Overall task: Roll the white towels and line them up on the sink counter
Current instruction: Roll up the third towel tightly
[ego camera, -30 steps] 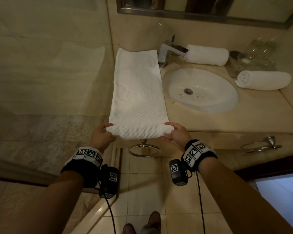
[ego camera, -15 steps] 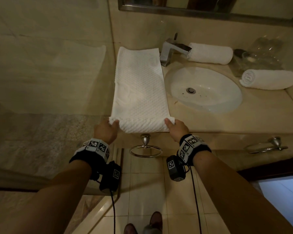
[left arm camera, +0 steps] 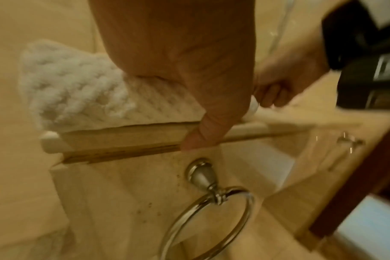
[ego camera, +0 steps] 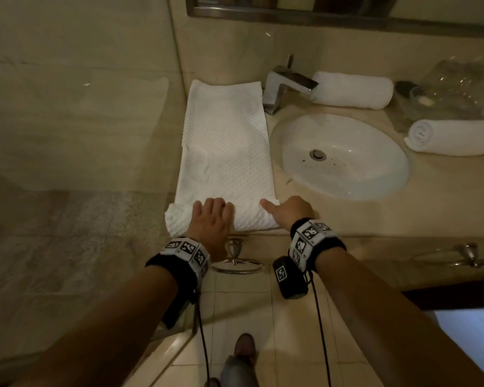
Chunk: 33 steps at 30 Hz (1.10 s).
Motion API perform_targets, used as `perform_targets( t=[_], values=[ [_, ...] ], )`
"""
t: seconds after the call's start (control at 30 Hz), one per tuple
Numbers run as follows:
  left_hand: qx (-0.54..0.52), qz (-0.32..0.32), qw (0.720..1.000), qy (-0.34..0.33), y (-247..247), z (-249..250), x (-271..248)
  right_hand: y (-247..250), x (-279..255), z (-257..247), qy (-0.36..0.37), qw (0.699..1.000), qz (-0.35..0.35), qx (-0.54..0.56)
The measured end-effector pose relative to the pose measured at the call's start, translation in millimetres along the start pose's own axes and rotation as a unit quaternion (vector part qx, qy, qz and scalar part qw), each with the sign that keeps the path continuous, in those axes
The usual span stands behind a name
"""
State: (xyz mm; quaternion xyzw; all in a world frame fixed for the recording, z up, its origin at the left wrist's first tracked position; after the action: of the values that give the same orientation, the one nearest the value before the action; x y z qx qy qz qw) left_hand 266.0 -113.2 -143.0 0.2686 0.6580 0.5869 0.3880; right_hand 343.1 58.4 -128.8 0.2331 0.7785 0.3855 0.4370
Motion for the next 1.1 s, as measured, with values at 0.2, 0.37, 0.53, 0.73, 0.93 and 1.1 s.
perform_targets(
  t=[0.2,0.37,0.53,0.73,0.93,1.1],
  values=[
    [-0.009,-0.015,0.999,0.033,8,-6,45,-13,-25,-52,0.329,0.913,0.051,-0.234],
    [-0.054,-0.017,0.996,0.065,2,-10,64,-39,-2,-60,0.335,0.88,0.042,-0.334],
    [-0.064,0.124,0.99,0.026,0,-21,37,-37,16,-72,0.323,0.894,0.037,-0.308],
    [-0.027,0.097,0.993,0.068,4,-35,52,-24,27,-88,0.303,0.9,-0.037,-0.311],
    [-0.045,-0.043,0.99,0.128,19,-46,90,-30,2,-78,0.375,0.838,0.118,-0.379],
    [-0.047,-0.016,0.992,0.12,24,-40,82,-27,25,-91,0.367,0.855,0.101,-0.353]
  ],
)
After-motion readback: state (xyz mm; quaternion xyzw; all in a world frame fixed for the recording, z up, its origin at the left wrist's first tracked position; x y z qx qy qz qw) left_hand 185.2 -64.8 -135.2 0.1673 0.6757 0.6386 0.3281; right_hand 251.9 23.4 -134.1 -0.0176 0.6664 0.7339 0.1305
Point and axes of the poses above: each hand's wrist, its own x-axis towards the middle knuckle, its own y-axis out of the back of the hand, z = x × y, the point moved 2 cm from there along x, towards the middle knuckle, and after that the axes turned 8 degrees about -x, right-handed, at the moved point
